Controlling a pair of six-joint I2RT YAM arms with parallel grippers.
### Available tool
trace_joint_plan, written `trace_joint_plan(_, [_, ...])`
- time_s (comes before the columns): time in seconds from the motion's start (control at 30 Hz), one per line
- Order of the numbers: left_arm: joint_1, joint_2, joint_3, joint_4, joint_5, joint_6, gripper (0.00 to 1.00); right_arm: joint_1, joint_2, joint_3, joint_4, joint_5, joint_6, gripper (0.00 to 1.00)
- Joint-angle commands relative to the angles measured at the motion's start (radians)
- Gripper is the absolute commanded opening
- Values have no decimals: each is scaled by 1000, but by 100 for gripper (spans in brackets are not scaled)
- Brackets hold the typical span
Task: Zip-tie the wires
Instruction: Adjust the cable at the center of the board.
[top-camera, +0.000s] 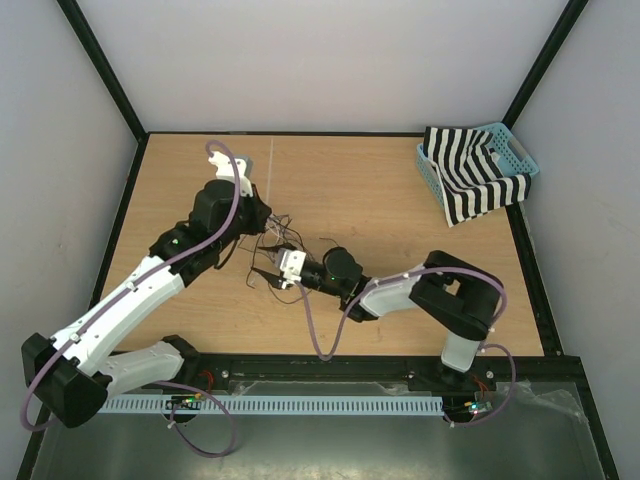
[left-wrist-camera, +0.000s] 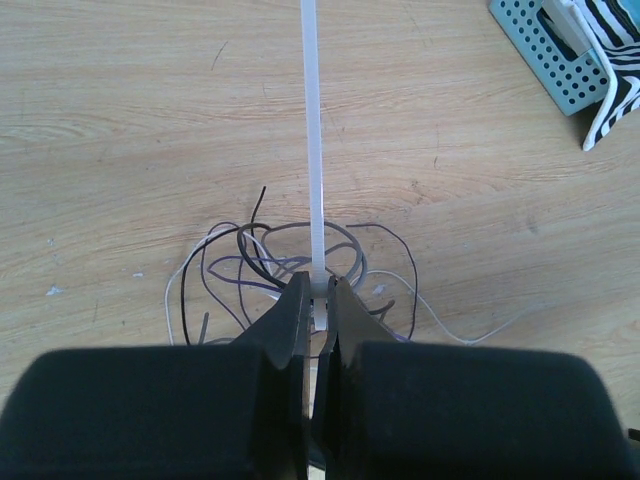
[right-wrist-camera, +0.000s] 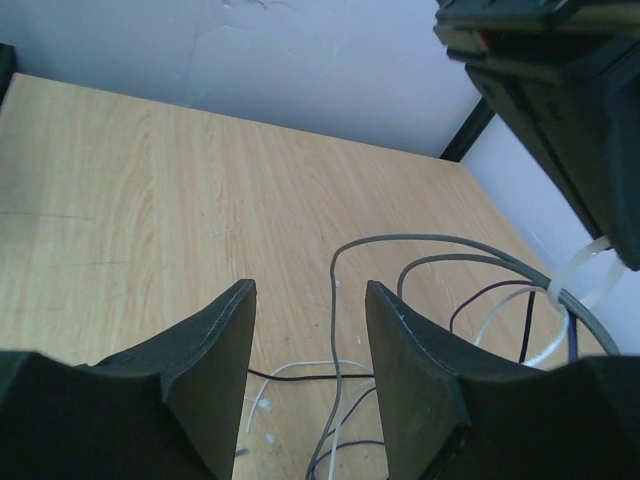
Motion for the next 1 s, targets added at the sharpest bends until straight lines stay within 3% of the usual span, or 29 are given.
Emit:
trace_joint_plan(0.0, [-7, -37, -12, 29, -2, -8, 0, -3, 80, 69, 97, 57, -2, 58])
trace_joint_plan(0.4, [-12, -49, -18, 28, 4, -9, 0, -46, 222, 149, 184, 164, 39, 56])
trace_joint_plan(0.97, [-26, -38, -19, 39, 15, -27, 0, -64, 319, 242, 193, 152, 67, 51])
